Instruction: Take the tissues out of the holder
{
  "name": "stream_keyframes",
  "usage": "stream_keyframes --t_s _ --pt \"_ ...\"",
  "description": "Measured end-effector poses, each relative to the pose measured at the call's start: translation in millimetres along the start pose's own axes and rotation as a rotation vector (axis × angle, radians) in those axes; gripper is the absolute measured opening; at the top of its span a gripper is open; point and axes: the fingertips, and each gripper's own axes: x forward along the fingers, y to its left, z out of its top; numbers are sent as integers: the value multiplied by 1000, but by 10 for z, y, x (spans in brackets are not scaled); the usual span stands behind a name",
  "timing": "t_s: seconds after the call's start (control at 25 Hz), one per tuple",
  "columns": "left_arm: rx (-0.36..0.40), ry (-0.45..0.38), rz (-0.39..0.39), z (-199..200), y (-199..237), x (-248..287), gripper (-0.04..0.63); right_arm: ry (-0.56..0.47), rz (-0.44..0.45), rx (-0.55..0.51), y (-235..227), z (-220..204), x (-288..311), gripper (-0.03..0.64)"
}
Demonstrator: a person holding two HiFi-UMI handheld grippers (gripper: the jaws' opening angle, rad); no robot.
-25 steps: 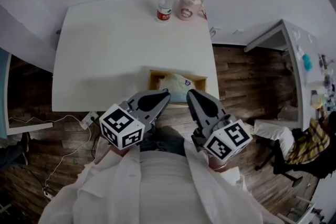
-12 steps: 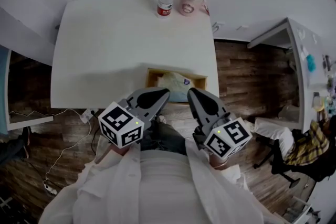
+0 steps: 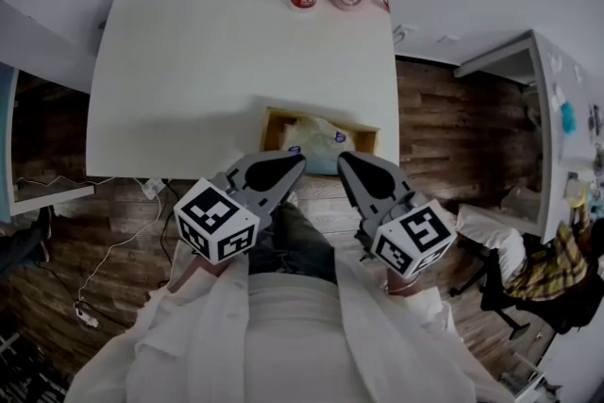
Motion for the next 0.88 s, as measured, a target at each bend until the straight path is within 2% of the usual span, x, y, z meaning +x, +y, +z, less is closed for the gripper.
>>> stream_keyframes --t_s 0.16,0.32,0.4,0.68,0.88 --pt "-15 -3 15 -16 48 -14 12 67 0 -20 -85 -94 68 11" --pt "-28 -11 21 -12 101 -3 12 100 -23 -85 -193 -69 173 13" --pt "-34 -12 26 -23 122 1 12 121 -21 -117 -232 -65 232 36" --pt "-58 -28 33 -45 155 28 12 233 38 -262 -303 -148 414 85" --pt "-95 -42 50 -66 190 26 12 312 74 -334 -334 -228 531 94"
